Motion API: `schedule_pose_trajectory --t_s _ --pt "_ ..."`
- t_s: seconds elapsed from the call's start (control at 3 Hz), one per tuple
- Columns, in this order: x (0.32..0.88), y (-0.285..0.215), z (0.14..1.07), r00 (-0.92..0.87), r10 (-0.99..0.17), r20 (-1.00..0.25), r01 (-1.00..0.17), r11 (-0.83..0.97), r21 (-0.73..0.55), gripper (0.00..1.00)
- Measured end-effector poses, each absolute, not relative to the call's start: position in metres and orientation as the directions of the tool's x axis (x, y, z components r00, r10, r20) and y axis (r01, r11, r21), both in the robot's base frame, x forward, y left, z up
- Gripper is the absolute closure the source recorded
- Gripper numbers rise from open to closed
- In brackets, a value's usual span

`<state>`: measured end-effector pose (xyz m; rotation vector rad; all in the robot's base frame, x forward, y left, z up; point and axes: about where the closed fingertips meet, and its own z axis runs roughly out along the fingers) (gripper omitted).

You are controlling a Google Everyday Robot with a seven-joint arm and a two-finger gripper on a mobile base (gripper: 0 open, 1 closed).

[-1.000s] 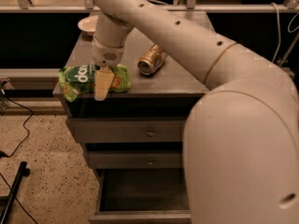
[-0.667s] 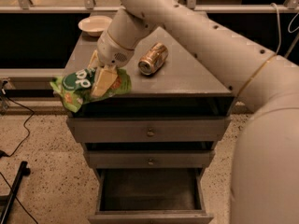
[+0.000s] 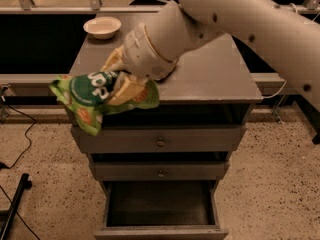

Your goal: Place green rice chip bag into bottom drawer

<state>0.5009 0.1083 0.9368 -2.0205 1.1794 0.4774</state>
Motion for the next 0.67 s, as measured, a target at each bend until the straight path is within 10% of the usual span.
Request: schedule_pose_trajectory --t_s 0.67 --pt "0.49 -0.026 0.826 0.193 -0.856 -0.479 -0.931 -0.005 -0.365 1.0"
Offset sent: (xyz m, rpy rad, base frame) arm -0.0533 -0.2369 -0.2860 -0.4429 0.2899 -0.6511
